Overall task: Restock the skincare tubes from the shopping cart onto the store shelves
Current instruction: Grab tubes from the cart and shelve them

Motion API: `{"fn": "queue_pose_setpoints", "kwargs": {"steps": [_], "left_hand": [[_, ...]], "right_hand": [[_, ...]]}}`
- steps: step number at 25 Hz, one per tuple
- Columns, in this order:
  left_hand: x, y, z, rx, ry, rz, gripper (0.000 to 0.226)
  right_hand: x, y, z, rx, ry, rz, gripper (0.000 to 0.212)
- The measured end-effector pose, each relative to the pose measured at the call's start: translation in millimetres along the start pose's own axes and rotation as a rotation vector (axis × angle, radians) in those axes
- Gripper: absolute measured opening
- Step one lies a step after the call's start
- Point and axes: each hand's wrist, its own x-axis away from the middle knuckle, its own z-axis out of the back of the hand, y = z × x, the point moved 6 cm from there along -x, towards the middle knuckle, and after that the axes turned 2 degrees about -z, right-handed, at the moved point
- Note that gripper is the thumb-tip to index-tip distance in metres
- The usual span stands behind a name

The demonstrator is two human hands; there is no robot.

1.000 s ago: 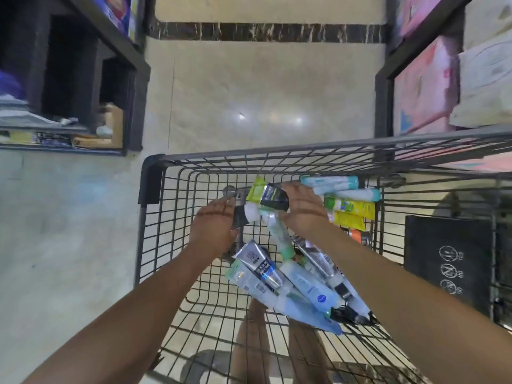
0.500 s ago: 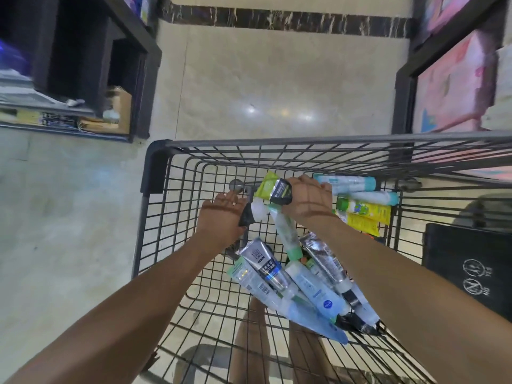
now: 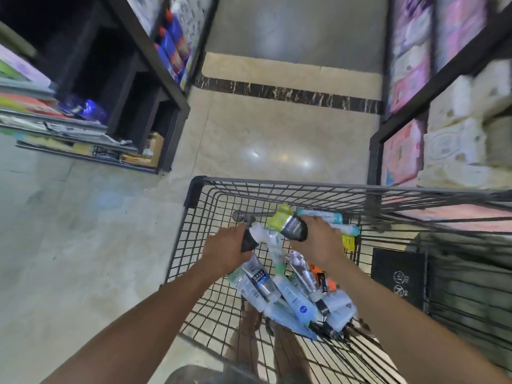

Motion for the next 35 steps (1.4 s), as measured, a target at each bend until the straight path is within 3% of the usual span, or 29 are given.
{"fn": "queue_pose_setpoints", "kwargs": {"steps": [2,5,8,11,16,20,23,28,32,35], "left_hand": [[20,10,19,0.136,0.01,0.033,0.054],[48,22,50,0.453,0.043,0.084,0.053],[73,28,77,0.707,0.118,0.082,0.042],[96,25,97,0.894,0.193,0.094,0.052],[146,1,130,1.163,0.353,0.115,0.046],[197,-34,154,1.39,0.491,0.124,0.042],[246,-73,171,1.558,0.566,0.083,0.038],[347,-154,188,1.695,0.724,0.042,0.021],[433,-235,178,1.703,0.853,0.068,0.022],[496,-286,170,1.682,0.946,0.075,0.018]], "right_hand": [[19,-7,24,-0.062,0.008,0.019,0.043],[43,-23,56,-0.194,0.012,0.07,0.052],[61,-44,82,-0.386,0.004,0.117,0.041],[74,-69,97,-0.484,-0.029,0.138,0.037],[96,-129,107,-0.599,-0.099,0.201,0.035],[116,-192,104,-0.657,-0.144,0.255,0.046],[144,-258,100,-0.704,-0.186,0.353,0.039],[201,-376,73,-0.755,-0.221,0.521,0.017],[255,-467,23,-0.815,-0.248,0.577,0.025],[291,-527,-13,-0.879,-0.34,0.582,0.018]]}}
